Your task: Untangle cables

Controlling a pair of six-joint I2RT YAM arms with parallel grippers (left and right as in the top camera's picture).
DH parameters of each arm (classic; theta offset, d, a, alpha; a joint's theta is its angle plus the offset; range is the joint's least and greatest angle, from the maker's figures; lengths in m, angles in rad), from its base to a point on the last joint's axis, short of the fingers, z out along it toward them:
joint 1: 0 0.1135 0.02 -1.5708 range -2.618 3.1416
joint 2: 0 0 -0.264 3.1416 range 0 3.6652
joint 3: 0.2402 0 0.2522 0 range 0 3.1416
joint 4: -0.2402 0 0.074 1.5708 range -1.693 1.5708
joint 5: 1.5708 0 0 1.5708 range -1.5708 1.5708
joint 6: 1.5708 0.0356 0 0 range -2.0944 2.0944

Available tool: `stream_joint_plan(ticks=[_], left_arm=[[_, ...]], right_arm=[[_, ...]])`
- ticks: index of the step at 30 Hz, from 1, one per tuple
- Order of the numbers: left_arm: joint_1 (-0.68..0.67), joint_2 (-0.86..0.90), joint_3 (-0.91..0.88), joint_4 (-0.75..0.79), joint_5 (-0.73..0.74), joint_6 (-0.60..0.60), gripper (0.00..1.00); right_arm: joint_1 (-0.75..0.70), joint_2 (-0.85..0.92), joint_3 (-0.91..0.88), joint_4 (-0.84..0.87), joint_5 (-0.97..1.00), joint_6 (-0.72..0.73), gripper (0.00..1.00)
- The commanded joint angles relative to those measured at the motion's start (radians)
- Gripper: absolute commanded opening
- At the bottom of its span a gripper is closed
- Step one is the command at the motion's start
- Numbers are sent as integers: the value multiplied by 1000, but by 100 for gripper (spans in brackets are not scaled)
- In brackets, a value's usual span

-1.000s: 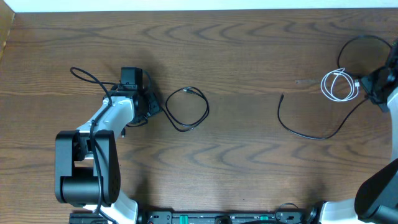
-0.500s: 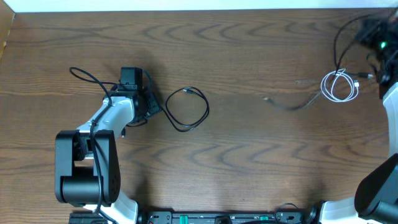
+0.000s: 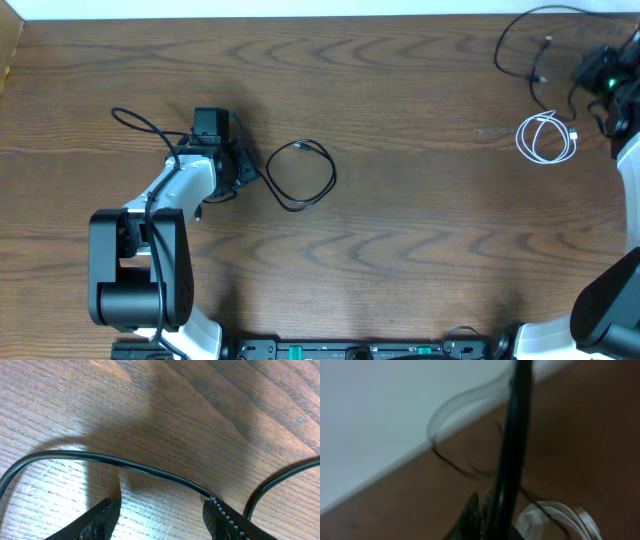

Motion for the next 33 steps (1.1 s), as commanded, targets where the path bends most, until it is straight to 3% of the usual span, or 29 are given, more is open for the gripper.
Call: stream_joint_plan(ticks=[1, 4, 7, 14, 15, 16, 18, 19, 30, 33], left_arm=[[9, 97, -72, -32, -2, -13, 61], [9, 97, -72, -32, -2, -13, 61], [9, 97, -72, -32, -2, -13, 61], [9, 97, -72, -32, -2, -13, 61], [9, 97, -72, -32, -2, -13, 61], [9, 97, -72, -32, -2, -13, 61], [9, 97, -72, -32, -2, -13, 61], [9, 97, -72, -32, -2, -13, 61], [9, 97, -72, -32, -2, -13, 61], [9, 97, -72, -32, -2, -13, 61]], right_arm=[[-3, 1, 5, -134, 167, -10, 3], [-3, 1, 4, -333, 249, -10, 4], [-4, 1, -5, -428, 312, -10, 9], [-4, 1, -75, -442, 329, -9, 14], [-4, 1, -84, -442, 329, -9, 23], [-4, 1, -92, -442, 329, -9, 41], [-4, 1, -103, -444, 329, -10, 93], [-4, 1, -104, -448, 329, -10, 99], [-3, -96, 20, -507, 302, -10, 99], [-3, -134, 31, -475, 298, -10, 84]])
